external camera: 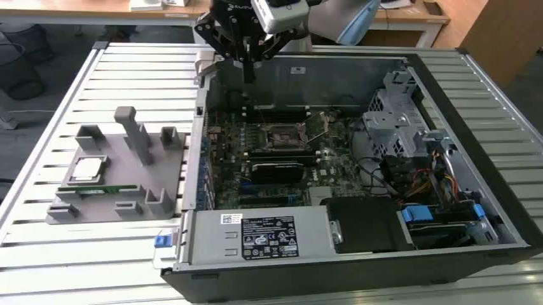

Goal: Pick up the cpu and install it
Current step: 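Reach for the cpu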

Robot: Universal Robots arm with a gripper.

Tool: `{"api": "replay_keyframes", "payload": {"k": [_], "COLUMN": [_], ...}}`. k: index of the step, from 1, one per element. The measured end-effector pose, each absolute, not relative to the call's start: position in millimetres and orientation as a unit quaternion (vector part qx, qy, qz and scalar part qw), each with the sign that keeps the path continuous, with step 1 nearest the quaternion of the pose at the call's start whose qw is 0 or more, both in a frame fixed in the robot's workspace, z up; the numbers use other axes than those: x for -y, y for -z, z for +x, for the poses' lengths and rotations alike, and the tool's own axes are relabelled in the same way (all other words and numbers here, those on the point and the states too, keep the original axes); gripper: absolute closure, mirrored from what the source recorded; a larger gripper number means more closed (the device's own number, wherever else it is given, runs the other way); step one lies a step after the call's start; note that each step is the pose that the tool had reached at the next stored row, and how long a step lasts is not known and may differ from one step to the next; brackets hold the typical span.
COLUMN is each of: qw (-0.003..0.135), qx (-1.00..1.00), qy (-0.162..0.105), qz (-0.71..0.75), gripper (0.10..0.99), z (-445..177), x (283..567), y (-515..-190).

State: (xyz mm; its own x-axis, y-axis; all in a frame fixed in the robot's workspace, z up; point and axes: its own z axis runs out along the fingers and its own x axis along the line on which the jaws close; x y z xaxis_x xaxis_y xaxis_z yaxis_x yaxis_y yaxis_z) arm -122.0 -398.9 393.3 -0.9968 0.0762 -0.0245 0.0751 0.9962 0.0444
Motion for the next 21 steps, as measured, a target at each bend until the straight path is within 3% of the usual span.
{"api": "replay_keyframes", "payload": {"k": [21], "qw": [0.013], "qx": [-0.999], "qy": [-0.022], "qz": [0.038], "gripper": [0.980], "z": [-140.7], "x": [398.9], "y": [-393.0]}}
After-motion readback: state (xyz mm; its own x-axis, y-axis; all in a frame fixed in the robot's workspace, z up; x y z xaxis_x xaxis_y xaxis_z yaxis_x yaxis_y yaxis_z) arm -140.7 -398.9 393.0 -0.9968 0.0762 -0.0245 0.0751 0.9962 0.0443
